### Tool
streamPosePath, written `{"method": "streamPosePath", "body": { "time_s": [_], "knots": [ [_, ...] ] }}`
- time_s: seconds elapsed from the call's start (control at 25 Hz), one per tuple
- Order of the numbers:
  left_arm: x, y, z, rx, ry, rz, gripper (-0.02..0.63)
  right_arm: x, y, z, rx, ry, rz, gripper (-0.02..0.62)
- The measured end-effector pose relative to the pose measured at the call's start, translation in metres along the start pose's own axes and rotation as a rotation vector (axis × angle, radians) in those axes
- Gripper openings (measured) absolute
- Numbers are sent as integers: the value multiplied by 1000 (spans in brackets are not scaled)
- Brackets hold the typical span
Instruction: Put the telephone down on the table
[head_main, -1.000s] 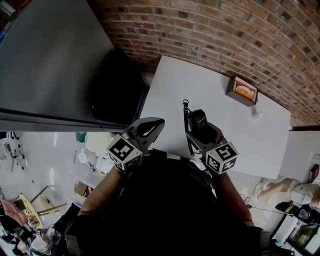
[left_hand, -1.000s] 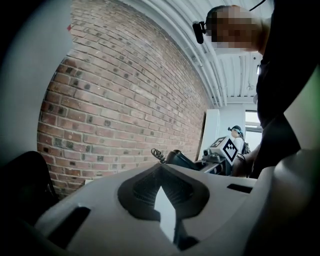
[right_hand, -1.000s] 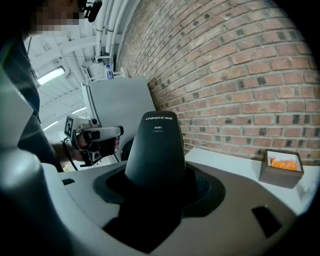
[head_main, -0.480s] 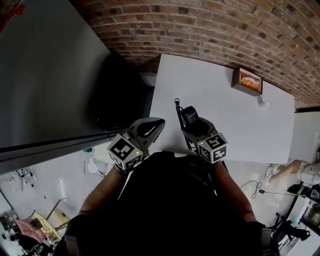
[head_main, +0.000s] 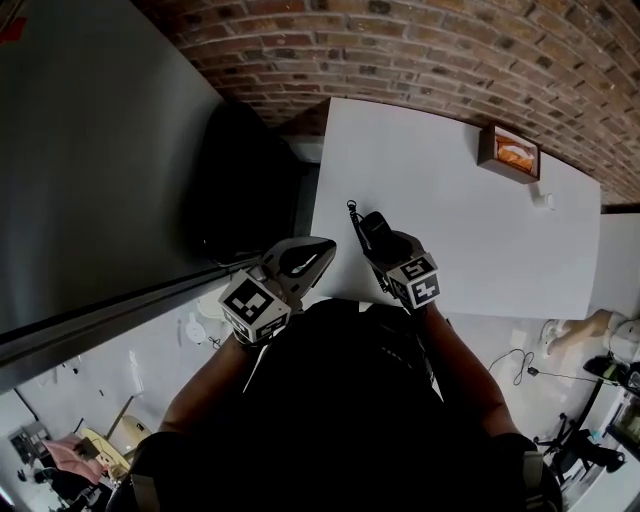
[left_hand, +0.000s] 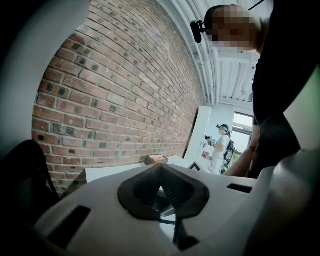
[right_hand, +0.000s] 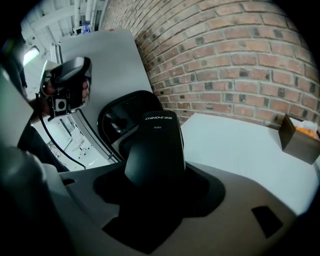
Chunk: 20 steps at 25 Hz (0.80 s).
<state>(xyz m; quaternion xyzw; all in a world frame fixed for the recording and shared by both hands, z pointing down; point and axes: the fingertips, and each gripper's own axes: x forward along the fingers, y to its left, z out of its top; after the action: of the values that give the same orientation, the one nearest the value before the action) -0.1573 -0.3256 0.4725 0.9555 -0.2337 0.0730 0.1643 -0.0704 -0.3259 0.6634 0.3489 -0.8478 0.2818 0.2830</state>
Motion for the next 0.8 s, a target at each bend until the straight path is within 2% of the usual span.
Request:
{"method": "streamPosePath", "body": {
  "time_s": [0.16,0.36,0.52,0.8],
  "knots": [
    [-5,9,-9,-20,4,8,6,23,-9,-16,-2,49,-6,275],
    [-9,15,-16,-39,-1,33,6,45,-14,-32,46,81,2,275],
    [-11,18,-24,-73,9,44,6,59,-11,-33,12,104,24,275],
    [-15,18,-25,-90,4,57,6,82,-22,-63,21,144,19,276]
  ]
}}
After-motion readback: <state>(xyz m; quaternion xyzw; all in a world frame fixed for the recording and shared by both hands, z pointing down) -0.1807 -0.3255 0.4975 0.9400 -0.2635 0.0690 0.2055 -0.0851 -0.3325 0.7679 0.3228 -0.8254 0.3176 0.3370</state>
